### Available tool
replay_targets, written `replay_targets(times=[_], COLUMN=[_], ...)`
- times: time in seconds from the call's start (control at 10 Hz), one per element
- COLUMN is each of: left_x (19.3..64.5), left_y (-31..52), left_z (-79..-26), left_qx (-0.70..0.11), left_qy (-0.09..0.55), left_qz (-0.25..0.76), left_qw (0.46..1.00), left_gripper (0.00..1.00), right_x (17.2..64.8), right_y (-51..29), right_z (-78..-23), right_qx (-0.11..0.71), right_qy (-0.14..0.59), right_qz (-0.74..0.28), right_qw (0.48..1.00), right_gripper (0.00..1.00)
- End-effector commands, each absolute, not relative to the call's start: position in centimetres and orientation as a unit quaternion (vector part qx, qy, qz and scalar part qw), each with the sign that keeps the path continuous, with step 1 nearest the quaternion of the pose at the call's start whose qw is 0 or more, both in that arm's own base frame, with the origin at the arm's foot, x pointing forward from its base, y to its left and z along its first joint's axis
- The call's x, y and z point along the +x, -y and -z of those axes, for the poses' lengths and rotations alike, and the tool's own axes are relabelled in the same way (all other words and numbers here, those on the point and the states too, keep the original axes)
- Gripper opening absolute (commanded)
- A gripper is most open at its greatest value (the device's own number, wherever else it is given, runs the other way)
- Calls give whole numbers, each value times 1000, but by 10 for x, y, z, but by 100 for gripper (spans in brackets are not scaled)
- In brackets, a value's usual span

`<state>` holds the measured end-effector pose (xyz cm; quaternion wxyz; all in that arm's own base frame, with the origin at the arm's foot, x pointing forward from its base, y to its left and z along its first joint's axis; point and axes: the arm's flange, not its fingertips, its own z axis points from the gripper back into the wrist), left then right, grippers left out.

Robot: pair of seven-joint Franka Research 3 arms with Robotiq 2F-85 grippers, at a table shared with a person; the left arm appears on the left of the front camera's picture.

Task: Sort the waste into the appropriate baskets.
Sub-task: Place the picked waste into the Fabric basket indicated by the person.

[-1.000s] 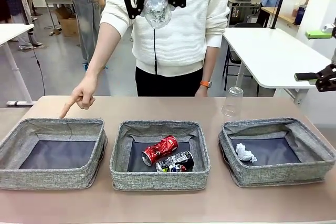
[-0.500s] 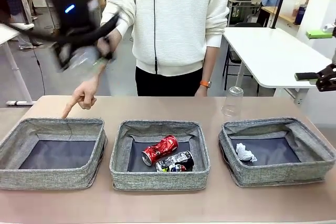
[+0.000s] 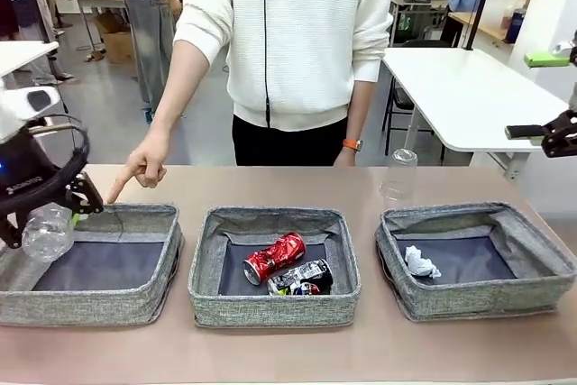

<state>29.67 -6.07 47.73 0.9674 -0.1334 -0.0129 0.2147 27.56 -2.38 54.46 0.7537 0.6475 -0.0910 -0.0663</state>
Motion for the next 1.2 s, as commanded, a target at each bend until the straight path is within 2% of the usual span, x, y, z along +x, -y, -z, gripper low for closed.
replay_targets(times=[0.0,0.2,0.3,0.4,0.5,0.6,0.8,0.9,1.0,1.1], left_x=[296,297,298,298,298,298,298,298,298,297], left_y=[66,66,67,69,70,71,71,71,70,70], left_z=[-481,-481,-480,-481,-483,-484,-484,-484,-485,-486], left_qx=[-162,-171,-169,-164,-167,-160,-162,-157,-151,-150], left_qy=[35,42,41,46,48,50,49,45,45,43], left_qz=[-220,-219,-219,-207,-202,-198,-194,-188,-185,-183], left_qw=[961,960,960,964,964,966,966,968,970,971], left_gripper=[0,0,12,58,70,100,100,93,100,100], right_x=[275,275,275,275,275,275,275,275,275,275], right_y=[23,23,23,23,23,23,23,23,23,23], right_z=[-548,-548,-548,-548,-548,-548,-548,-548,-548,-548], right_qx=[655,655,655,655,655,655,655,655,655,655], right_qy=[90,90,90,90,90,90,90,90,90,90], right_qz=[68,68,68,68,68,68,68,68,68,68], right_qw=[747,747,747,747,747,747,747,747,747,747], right_gripper=[100,100,100,100,100,100,100,100,100,100])
